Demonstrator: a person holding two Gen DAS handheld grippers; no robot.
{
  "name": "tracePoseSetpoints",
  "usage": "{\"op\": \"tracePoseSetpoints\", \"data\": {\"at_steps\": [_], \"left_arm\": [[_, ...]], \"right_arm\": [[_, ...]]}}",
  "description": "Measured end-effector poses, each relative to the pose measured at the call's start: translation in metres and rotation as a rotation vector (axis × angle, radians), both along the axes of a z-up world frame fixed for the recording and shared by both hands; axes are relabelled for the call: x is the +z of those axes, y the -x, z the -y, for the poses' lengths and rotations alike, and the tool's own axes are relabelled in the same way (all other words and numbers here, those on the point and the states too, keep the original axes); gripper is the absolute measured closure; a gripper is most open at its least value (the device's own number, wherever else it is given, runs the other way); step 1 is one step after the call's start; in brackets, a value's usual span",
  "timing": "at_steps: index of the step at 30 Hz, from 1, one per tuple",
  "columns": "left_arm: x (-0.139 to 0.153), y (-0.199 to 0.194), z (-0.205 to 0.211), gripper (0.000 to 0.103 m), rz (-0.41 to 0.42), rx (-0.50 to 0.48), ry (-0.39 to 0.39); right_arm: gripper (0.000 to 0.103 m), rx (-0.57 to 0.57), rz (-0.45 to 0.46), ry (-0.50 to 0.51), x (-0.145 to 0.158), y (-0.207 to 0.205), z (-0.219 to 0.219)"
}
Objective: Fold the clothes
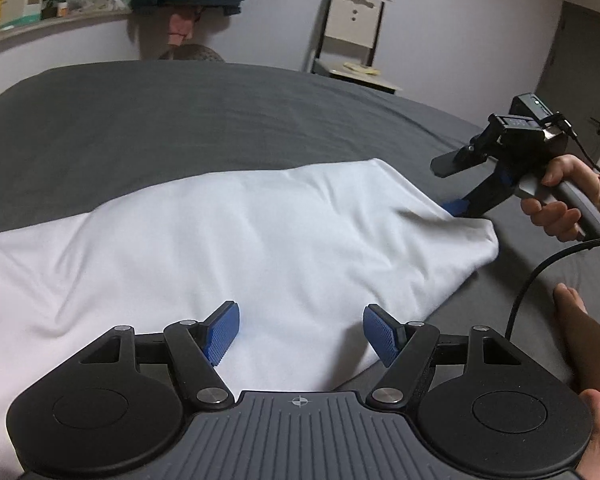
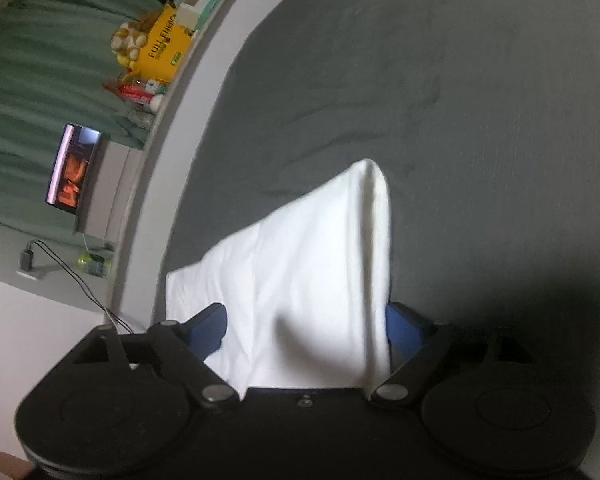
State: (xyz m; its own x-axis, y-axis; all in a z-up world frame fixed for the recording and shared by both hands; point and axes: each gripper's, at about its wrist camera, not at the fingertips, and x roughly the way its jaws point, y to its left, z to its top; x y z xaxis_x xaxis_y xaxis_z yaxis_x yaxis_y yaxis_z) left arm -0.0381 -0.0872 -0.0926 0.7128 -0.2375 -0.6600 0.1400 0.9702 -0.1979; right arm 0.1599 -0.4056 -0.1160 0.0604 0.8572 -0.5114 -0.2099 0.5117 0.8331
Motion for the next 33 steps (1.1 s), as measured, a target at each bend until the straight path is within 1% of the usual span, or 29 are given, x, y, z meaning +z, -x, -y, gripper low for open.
{"op": "tracePoseSetpoints", "data": {"at_steps": [1,3,4,6,8,9,11,13,15,17,20,23,24,26,28,31,32,33], "left_arm": [[0.001,0.002,-0.005,0.032,0.001,0.023,-0.001],[0.006,0.007,-0.016,0.032,0.024,0.085,0.007],[0.009,0.008,-0.022,0.032,0.042,0.112,0.012],[0.017,0.009,-0.036,0.032,0.076,0.166,0.013],[0.027,0.009,-0.052,0.032,0.111,0.214,0.01],[0.033,0.01,-0.062,0.032,0.129,0.249,0.005],[0.044,0.012,-0.082,0.032,0.155,0.319,-0.005],[0.053,0.013,-0.103,0.032,0.162,0.38,0.002],[0.062,0.017,-0.126,0.032,0.167,0.434,0.032],[0.068,0.023,-0.146,0.032,0.172,0.471,0.059],[0.073,0.032,-0.17,0.032,0.183,0.526,0.086],[0.074,0.041,-0.192,0.032,0.194,0.576,0.126],[0.073,0.042,-0.198,0.032,0.197,0.59,0.143],[0.07,0.045,-0.208,0.032,0.201,0.613,0.17],[0.067,0.047,-0.217,0.032,0.202,0.627,0.19],[0.062,0.05,-0.23,0.032,0.203,0.645,0.217],[0.06,0.05,-0.234,0.032,0.202,0.645,0.226],[0.059,0.05,-0.237,0.032,0.201,0.645,0.235]], "right_arm": [[0.029,0.006,-0.012,0.015,-0.002,-0.001,-0.007],[0.029,0.025,0.024,0.054,0.0,-0.002,-0.024],[0.03,0.024,0.039,0.057,0.001,-0.002,-0.03],[0.043,0.003,0.056,0.072,0.002,-0.001,-0.035],[0.074,-0.022,0.079,0.118,0.004,0.002,-0.038],[0.082,-0.037,0.083,0.134,0.006,0.002,-0.035],[0.088,-0.074,0.078,0.131,0.009,0.005,-0.026],[0.089,-0.084,0.098,0.126,0.02,0.01,-0.025],[0.09,-0.089,0.119,0.118,0.033,0.012,-0.033],[0.09,-0.086,0.15,0.074,0.054,0.016,-0.046],[0.091,-0.06,0.209,0.03,0.089,0.025,-0.079],[0.091,0.009,0.277,0.024,0.123,0.045,-0.125],[0.091,0.031,0.29,0.036,0.13,0.053,-0.144],[0.091,0.069,0.299,0.091,0.138,0.067,-0.186],[0.091,0.099,0.309,0.169,0.136,0.083,-0.229],[0.091,0.143,0.353,0.277,0.123,0.098,-0.291],[0.091,0.153,0.366,0.306,0.119,0.103,-0.309],[0.091,0.149,0.376,0.312,0.115,0.107,-0.316]]}}
